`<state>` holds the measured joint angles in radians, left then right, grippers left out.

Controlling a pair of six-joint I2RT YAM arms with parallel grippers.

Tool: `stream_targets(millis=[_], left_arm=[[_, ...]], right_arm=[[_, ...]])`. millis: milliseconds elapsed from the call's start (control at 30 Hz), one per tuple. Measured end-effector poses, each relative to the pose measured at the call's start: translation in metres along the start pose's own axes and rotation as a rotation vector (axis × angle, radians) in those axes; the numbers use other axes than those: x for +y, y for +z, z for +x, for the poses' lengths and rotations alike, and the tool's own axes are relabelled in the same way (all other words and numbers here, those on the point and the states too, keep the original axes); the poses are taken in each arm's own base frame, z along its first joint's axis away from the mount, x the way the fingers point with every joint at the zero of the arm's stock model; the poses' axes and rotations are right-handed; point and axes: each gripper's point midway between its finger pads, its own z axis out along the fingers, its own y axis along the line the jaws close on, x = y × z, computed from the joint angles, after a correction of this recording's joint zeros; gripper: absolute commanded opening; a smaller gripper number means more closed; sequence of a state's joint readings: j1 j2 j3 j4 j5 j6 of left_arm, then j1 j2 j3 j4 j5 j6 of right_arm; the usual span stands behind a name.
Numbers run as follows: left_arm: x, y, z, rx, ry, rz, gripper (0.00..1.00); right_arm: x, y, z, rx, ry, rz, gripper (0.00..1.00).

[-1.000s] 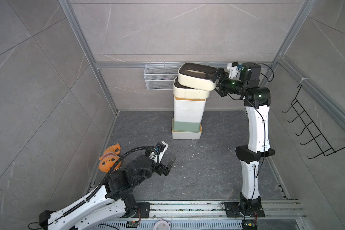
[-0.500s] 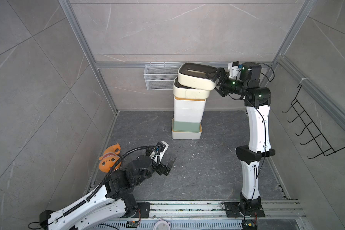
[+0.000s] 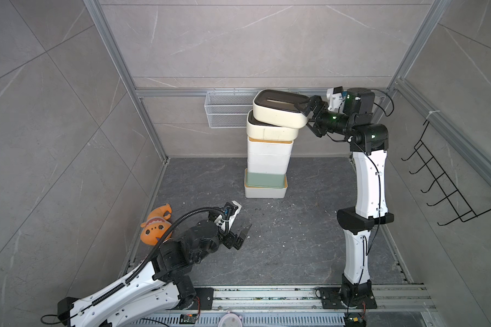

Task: Stack the tissue boxes
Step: Place the tissue box at the tissue box, then adjust the tissue box on the tissue box.

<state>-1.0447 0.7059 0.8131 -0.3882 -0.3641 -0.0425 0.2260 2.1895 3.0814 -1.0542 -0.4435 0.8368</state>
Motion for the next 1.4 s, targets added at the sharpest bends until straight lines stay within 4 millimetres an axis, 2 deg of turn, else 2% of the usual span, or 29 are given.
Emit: stream_targets(millis=[233, 600, 867, 1133, 1267, 1400], left_arm=[[0.0, 0.001, 0.001, 0.004, 0.001, 0.0, 1.0], [-0.001, 0.002, 0.002, 0.009, 0.003, -0.001, 1.0], [0.0, 0.002, 0.002, 0.009, 0.003, -0.002, 1.0], [-0.001, 0.006, 0.005, 0.026, 0.009, -0.006, 1.0], [0.001, 0.008, 0.006, 0.031, 0.011, -0.019, 1.0], [0.003, 0.008, 0.001, 0.01, 0.003, -0.03, 1.0]], right_arm=[[0.005, -0.012, -0.005, -0.034, -0.024, 0.017, 1.0], [0.021, -0.05, -0.012, -0.098, -0.129, 0.052, 1.0], [0.028, -0.069, -0.018, -0.143, -0.25, 0.08, 1.0], [0.044, -0.108, -0.023, -0.208, -0.437, 0.118, 1.0], [0.054, -0.128, -0.017, -0.211, -0.521, 0.111, 1.0], [0.056, -0.133, 0.0, -0.173, -0.58, 0.101, 1.0]])
